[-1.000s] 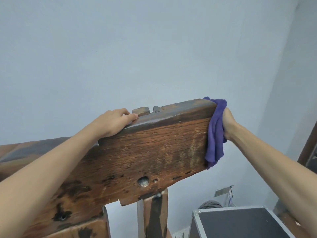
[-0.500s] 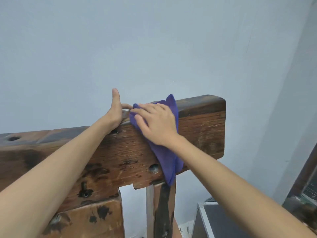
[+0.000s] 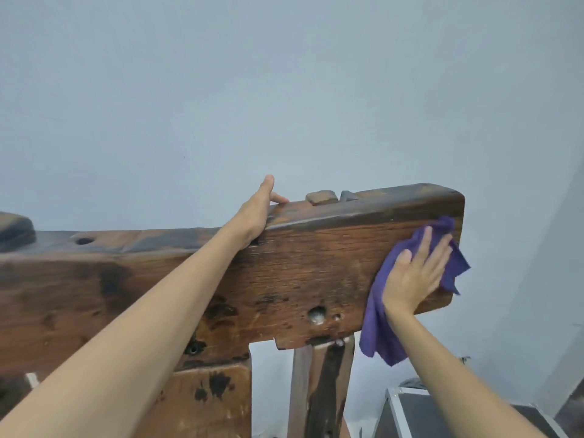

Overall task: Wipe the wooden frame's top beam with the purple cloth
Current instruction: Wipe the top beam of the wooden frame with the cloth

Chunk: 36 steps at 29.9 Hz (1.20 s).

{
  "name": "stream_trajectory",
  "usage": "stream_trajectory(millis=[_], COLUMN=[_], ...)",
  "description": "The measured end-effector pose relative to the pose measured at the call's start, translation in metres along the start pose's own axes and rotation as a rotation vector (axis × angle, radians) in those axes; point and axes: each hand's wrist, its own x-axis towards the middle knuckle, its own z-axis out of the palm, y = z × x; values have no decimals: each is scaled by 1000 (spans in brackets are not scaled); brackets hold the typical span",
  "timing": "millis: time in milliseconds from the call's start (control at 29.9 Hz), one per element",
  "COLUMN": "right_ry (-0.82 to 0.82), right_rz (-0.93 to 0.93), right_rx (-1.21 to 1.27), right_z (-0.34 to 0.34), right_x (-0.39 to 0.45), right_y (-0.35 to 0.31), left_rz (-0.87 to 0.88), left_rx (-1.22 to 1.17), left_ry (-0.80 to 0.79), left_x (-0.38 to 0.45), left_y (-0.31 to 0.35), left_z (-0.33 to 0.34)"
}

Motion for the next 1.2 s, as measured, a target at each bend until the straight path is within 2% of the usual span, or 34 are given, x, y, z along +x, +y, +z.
stream_trajectory(millis=[67, 100, 167, 301, 368, 435, 535, 636, 736, 870, 970, 1071, 1138, 1204], right_ry=[52, 44, 12, -106, -141, -144, -143, -112, -70, 27, 88, 80, 72, 44], right_rz=[272, 318, 265, -89, -313, -563, -919, -1014, -926, -536, -230, 65, 152, 143], right_rx=[101, 135, 155, 132, 99, 91, 94, -24, -123, -80, -29, -26, -1, 43], right_z=[9, 13, 18, 22, 23, 17, 5, -11, -27, -30, -13, 7, 21, 30], right_x=[-30, -47, -82, -143, -144, -121, -52, 24, 88, 98, 61, 12, -25, -62], right_y=[-26, -42, -77, -141, -156, -159, -145, -102, -40, 6, -12, -35, -47, -69], left_rz=[15, 12, 11, 1, -8, -46, -88, -42, -65, -90, -107, -110, -111, -97], left_rx=[-8, -8, -9, -20, -66, -170, -270, -149, -52, -71, -77, -79, -75, -68], left_ry=[-14, -13, -8, 39, 22, -40, -42, 36, 49, 59, 68, 63, 57, 64], left_x=[2, 2, 1, 0, -5, -5, -1, 6, 9, 4, 4, -1, -4, -6], left_y=[6, 4, 4, 3, 6, 4, 0, -4, -5, 1, 4, 7, 9, 11], left_z=[3, 2, 0, 2, 3, 1, -1, -1, 0, 1, 2, 3, 3, 3])
